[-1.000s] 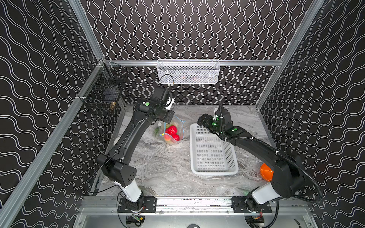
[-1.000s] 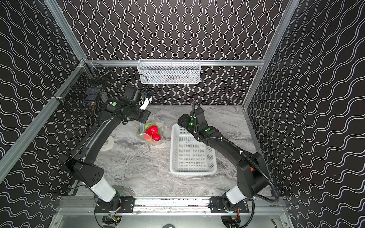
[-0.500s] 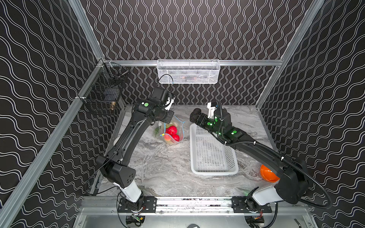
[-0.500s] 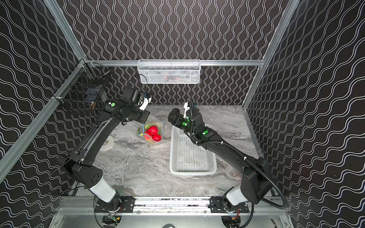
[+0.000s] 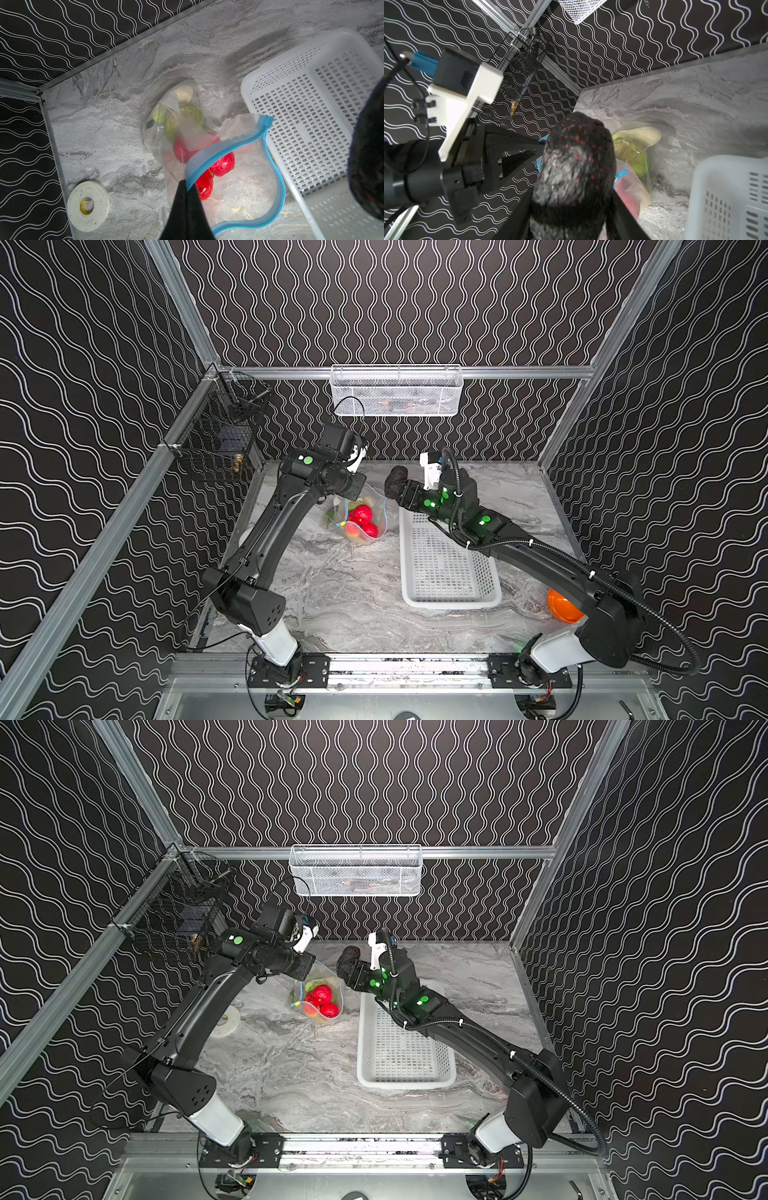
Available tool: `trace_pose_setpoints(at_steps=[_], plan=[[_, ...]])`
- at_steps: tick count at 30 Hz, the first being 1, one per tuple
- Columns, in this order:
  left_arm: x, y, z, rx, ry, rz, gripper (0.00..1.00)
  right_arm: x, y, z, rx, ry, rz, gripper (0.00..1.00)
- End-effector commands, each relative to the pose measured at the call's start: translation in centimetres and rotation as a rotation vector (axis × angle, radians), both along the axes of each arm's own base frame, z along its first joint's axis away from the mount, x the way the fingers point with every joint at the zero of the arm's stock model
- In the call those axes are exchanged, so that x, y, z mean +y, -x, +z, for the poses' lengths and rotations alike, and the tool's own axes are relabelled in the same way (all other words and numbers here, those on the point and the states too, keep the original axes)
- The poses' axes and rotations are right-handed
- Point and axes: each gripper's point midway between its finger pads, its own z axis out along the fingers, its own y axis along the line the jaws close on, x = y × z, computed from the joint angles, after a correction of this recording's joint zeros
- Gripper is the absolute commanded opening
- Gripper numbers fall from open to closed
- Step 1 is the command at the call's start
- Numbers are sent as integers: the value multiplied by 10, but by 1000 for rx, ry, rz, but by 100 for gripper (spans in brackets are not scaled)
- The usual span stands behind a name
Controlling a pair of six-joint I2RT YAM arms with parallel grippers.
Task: Place the food in the zip-top bag and seal the zipper
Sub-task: 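Carry the dark brown avocado toward the bag opening held by the left gripper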
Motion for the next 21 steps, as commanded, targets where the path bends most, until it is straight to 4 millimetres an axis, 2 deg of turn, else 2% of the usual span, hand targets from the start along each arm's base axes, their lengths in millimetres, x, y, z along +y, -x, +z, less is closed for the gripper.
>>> trace_pose_setpoints(at_steps=[1, 12, 21], plan=[[0, -2, 5, -18, 12, 4, 0, 11, 4, 17, -71, -12, 41, 23], [-2, -3, 7, -19, 15, 1, 0, 42, 19, 11, -108, 59, 121, 23], [-2, -4, 6, -16, 14, 2, 0, 56, 22, -9, -93, 133, 152, 23]])
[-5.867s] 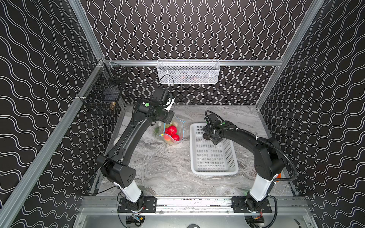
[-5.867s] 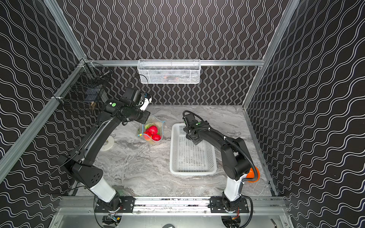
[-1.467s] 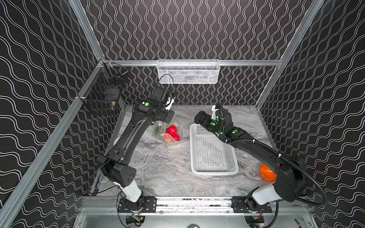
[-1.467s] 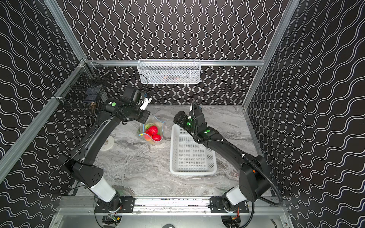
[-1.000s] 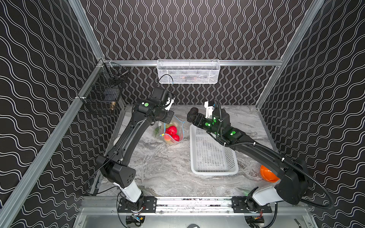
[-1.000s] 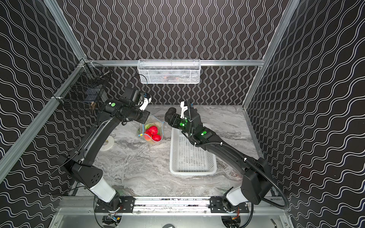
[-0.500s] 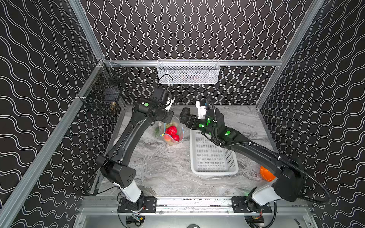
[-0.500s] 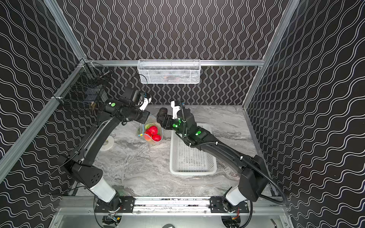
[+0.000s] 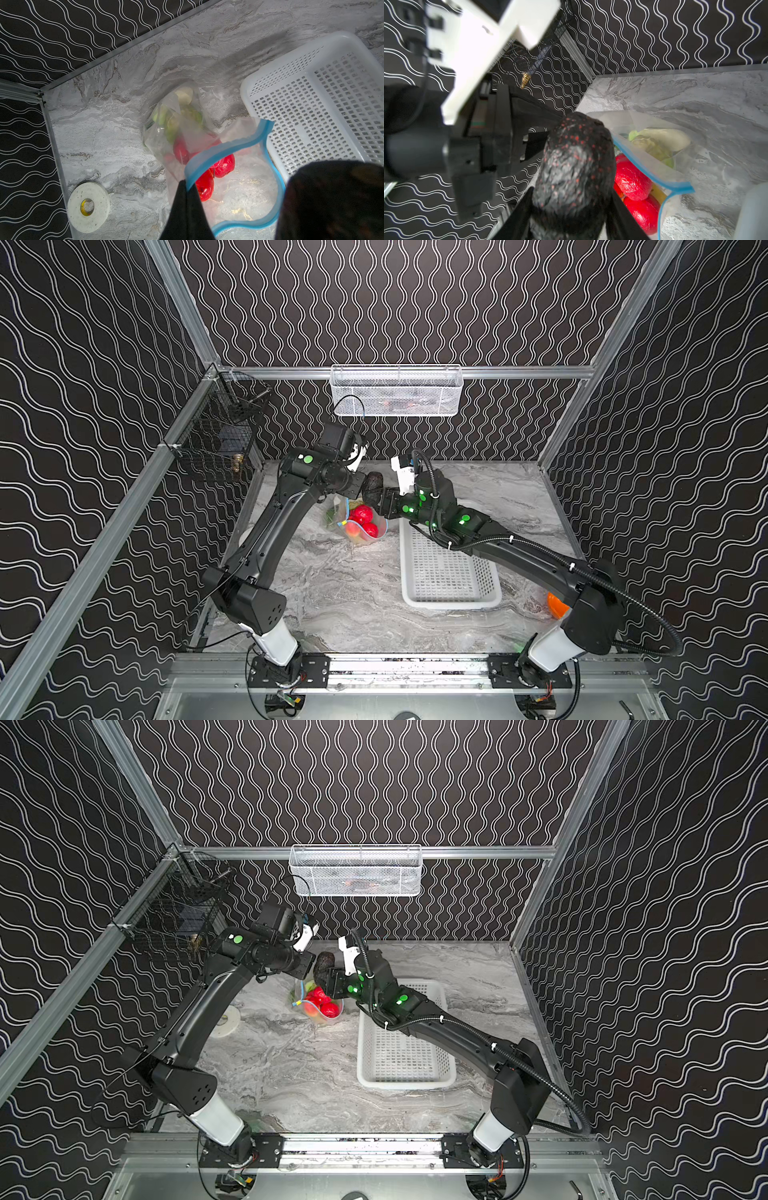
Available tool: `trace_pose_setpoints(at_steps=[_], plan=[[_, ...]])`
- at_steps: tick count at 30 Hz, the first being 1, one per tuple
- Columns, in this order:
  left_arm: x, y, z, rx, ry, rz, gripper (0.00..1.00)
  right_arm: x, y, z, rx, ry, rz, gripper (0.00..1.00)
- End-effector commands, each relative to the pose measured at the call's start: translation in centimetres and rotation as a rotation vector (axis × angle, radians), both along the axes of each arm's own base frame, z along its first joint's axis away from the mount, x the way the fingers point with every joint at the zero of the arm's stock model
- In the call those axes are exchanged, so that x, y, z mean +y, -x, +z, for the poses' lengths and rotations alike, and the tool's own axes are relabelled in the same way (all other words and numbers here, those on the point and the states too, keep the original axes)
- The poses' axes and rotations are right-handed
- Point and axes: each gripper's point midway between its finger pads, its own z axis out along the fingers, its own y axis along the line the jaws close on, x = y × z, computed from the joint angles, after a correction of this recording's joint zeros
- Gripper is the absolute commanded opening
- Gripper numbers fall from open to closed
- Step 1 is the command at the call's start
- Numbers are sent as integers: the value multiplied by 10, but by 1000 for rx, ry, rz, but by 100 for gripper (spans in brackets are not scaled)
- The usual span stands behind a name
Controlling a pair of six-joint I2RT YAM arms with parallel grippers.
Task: Place the food in the zip-top bag and seal the zipper
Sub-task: 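Carry the dark brown avocado toward the bag opening held by the left gripper, then lower the avocado into the bag and open the right gripper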
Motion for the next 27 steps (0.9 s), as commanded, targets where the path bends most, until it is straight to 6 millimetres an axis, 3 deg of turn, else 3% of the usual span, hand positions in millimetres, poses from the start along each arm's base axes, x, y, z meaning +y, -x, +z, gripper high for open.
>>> trace_pose_setpoints(at_steps=[1, 13, 18, 27], plan=[[0, -2, 4, -12, 10, 2, 0, 3, 1, -3, -13, 28, 7, 23], [0, -3, 2, -11, 5, 5, 0, 15, 6, -33, 30, 94, 38, 23], [-1, -4, 2, -5, 9, 2, 0, 19, 10, -37, 22, 116, 40, 23], [-1, -2, 3, -10, 10, 0, 0, 22, 3, -53, 65, 162, 8, 22]])
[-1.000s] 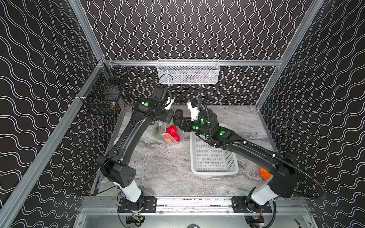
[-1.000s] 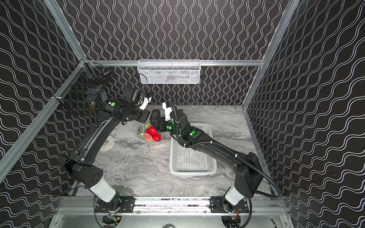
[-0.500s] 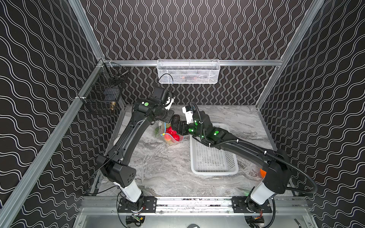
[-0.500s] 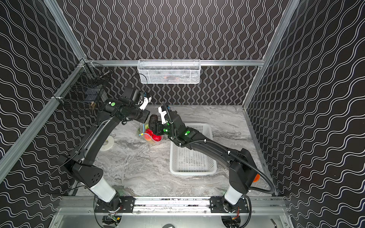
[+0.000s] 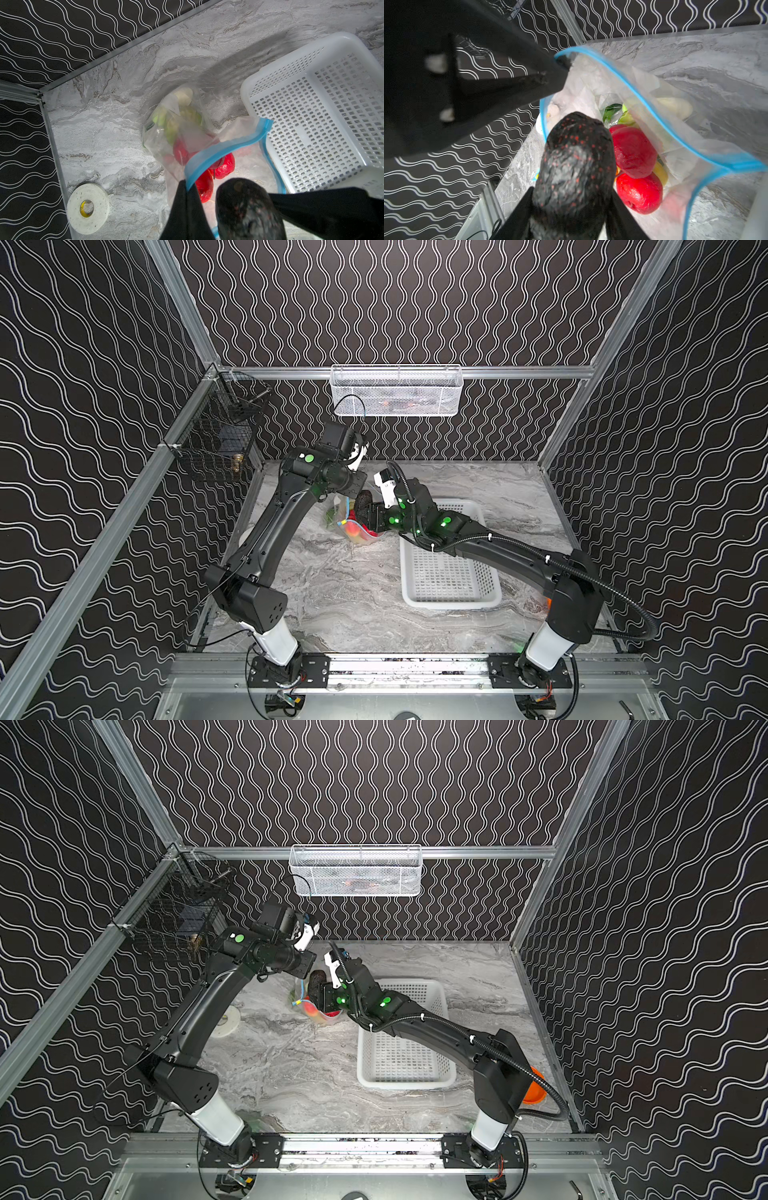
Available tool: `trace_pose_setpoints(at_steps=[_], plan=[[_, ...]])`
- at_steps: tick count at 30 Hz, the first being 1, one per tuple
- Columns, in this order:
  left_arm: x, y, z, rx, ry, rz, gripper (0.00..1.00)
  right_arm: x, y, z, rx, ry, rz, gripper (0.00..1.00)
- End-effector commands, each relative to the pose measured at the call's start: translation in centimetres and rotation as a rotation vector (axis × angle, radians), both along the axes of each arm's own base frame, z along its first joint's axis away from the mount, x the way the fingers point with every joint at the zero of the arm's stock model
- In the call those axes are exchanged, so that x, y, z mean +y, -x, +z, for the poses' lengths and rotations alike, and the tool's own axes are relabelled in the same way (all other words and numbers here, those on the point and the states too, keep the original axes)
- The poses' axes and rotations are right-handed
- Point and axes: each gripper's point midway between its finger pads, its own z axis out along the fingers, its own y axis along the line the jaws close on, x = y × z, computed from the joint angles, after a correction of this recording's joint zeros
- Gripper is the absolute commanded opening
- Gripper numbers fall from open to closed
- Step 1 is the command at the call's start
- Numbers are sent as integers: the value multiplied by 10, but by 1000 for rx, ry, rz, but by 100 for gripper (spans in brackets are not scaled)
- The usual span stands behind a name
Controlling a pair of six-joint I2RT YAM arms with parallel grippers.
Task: Place the food in the zip-top bag and seal the zipper
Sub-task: 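Lower the avocado into the bag and open the right gripper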
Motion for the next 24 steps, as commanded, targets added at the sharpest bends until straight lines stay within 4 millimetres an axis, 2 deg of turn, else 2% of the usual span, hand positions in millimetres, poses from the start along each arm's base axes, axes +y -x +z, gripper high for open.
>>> trace_pose_setpoints(at_steps=[1, 24], plan=[[0, 1, 5, -15, 14, 0, 0, 0, -5, 0, 3, 15, -27, 23], [0, 3, 12, -26, 27, -5, 0, 14, -30, -17, 66, 17, -115, 23]])
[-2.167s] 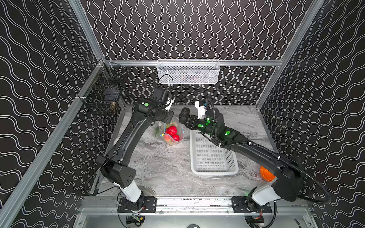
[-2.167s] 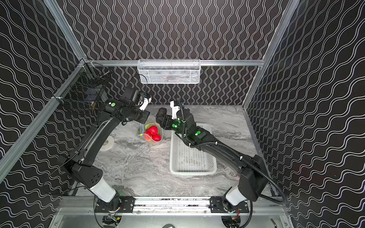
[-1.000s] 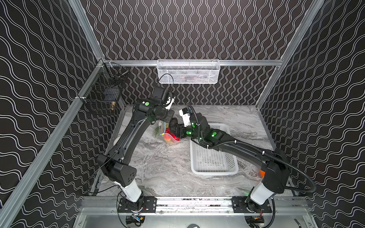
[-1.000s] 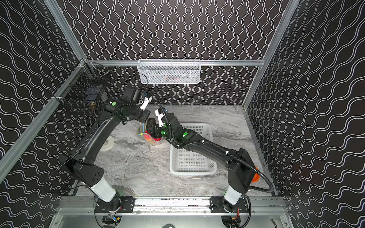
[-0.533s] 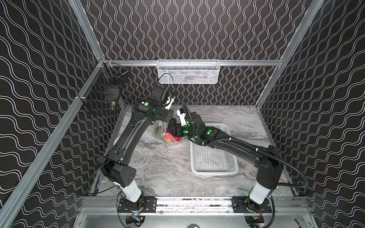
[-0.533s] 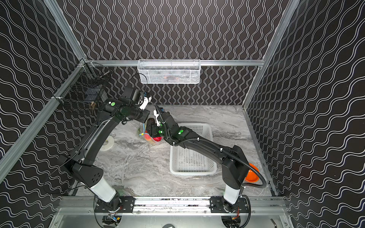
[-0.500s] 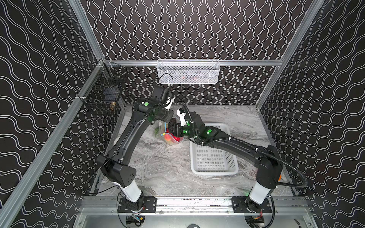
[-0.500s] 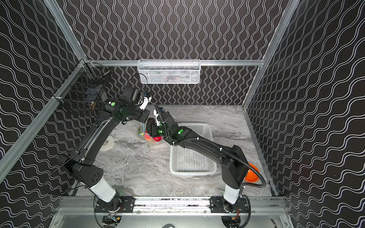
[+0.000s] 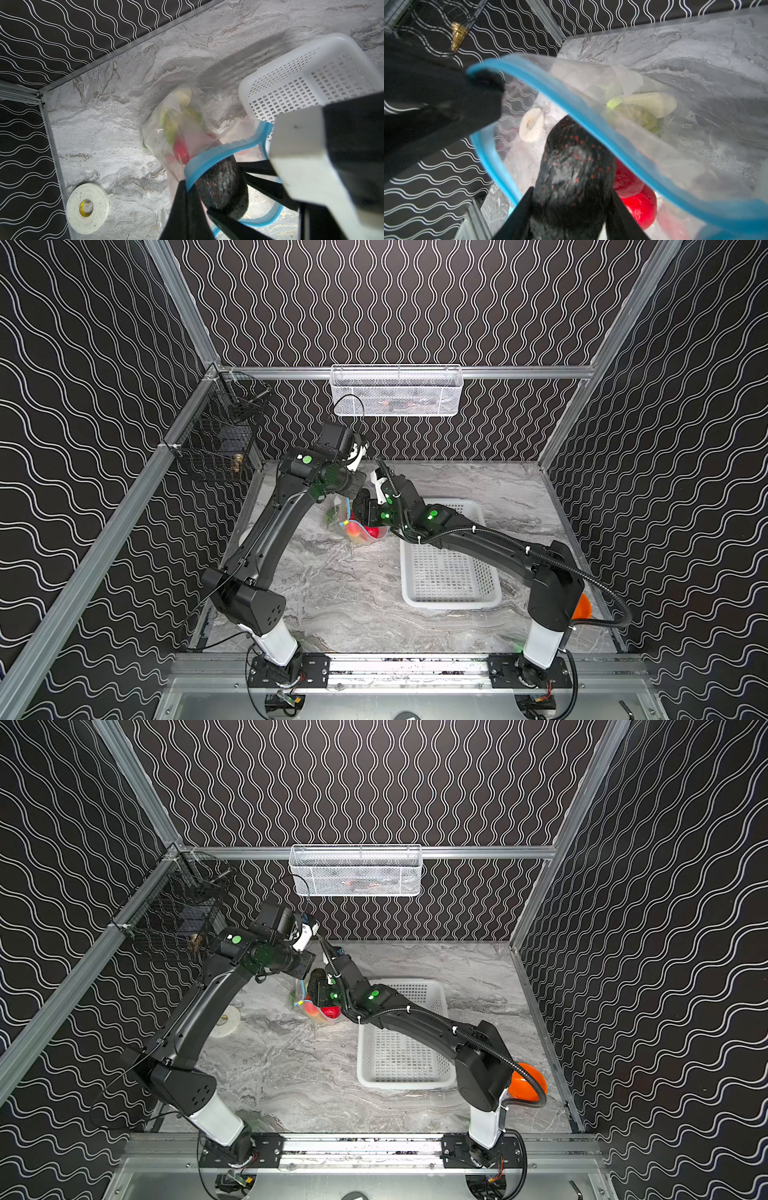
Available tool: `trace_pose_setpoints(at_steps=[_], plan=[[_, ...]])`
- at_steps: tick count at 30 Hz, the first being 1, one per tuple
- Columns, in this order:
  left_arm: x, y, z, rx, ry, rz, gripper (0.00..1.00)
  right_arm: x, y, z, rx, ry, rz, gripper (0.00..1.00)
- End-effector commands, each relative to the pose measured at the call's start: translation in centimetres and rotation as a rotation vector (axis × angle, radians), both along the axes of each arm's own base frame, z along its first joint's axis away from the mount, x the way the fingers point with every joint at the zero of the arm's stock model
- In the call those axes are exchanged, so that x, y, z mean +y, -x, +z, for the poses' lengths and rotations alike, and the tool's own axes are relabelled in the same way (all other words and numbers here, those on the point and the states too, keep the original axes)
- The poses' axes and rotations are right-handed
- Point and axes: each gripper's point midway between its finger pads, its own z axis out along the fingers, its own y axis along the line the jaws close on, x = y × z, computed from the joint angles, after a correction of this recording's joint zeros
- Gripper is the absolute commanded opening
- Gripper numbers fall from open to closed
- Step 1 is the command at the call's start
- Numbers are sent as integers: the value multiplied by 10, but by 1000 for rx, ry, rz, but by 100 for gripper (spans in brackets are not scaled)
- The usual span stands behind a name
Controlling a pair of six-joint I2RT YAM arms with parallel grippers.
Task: Place the food in the zip-top bag and seal the zipper
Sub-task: 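Lower the avocado into the bag and open the right gripper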
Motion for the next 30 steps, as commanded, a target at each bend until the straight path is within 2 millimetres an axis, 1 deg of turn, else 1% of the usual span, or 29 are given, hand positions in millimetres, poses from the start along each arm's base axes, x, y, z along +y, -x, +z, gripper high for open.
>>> trace_pose_setpoints(at_steps=[1, 11, 12, 14, 16, 17, 19, 20, 22, 24, 26, 30], plan=[[0, 0, 8, -18, 16, -1, 0, 4, -7, 7, -1, -40, -31, 23], [1, 4, 10, -28, 24, -4, 0, 8, -18, 13, 0, -125, -99, 23], [1, 4, 10, -28, 26, -4, 0, 8, -19, 13, 3, -130, -102, 24], [1, 5, 11, -28, 25, -4, 0, 10, -20, 11, 10, -136, -107, 30], [1, 4, 11, -28, 29, -3, 0, 12, -20, 9, 17, -138, -103, 30], [1, 4, 10, -26, 29, -2, 0, 13, -21, 11, 16, -143, -102, 32], [2, 4, 10, -26, 30, -2, 0, 15, -20, 16, 15, -157, -91, 41], [2, 4, 10, -25, 31, -2, 0, 20, -22, 2, 30, -140, -87, 46], [2, 4, 10, -24, 31, -2, 0, 22, -22, 1, 32, -142, -78, 53], [1, 3, 11, -24, 32, -3, 0, 22, -21, 2, 25, -146, -70, 64], [1, 3, 11, -24, 32, -2, 0, 20, -21, 2, 17, -142, -74, 72], [1, 2, 10, -20, 30, -3, 0, 19, -22, 4, 6, -134, -74, 79]])
